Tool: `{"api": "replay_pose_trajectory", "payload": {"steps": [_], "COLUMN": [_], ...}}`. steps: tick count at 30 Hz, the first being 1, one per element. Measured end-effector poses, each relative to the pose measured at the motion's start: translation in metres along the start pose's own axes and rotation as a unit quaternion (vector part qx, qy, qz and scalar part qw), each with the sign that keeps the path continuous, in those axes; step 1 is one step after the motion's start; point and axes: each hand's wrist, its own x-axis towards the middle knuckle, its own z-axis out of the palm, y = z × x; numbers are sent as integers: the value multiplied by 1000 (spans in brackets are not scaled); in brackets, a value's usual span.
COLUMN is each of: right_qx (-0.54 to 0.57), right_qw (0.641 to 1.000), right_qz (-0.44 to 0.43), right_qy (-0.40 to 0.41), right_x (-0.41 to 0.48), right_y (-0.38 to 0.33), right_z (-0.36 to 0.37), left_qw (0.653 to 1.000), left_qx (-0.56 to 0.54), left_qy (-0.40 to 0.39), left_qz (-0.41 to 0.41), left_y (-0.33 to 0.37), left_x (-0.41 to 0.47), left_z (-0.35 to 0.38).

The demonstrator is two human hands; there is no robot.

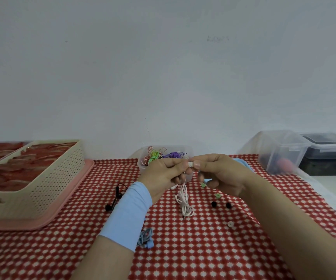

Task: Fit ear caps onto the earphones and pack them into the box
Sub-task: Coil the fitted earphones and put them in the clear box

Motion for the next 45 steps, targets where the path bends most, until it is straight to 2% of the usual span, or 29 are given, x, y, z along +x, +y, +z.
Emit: {"api": "replay_pose_trajectory", "payload": {"steps": [3, 6, 9, 11, 16, 23, 28, 39, 45], "right_qx": [15, 15, -11, -38, -113, -156, -156, -221, -156], "right_qw": [1000, 1000, 998, 995, 986, 978, 970, 962, 981], "right_qz": [-5, 1, 3, -14, -74, -99, -135, -129, -88], "right_qy": [-14, -10, 65, 91, 98, 98, 129, 95, 70], "right_x": [1, 1, 3, 3, -3, -4, -2, -8, -13], "right_y": [2, 3, 6, 7, 0, 0, 1, -10, -15], "right_z": [-1, 1, 3, 4, 7, 9, 13, 10, 8], "left_qw": [1000, 1000, 992, 986, 986, 976, 976, 972, 975], "left_qx": [-18, 24, 126, 158, 156, 205, 204, 221, 216], "left_qy": [-8, -3, 19, 34, 57, 68, 64, 72, 43], "left_qz": [4, 10, 23, 27, 28, 38, 42, 45, 38], "left_y": [1, 0, -1, -1, 4, 9, 9, 10, 12], "left_x": [-1, -1, 0, 0, -1, -6, -5, -5, -7], "left_z": [0, -1, -6, -7, -7, -7, -7, -10, -12]}}
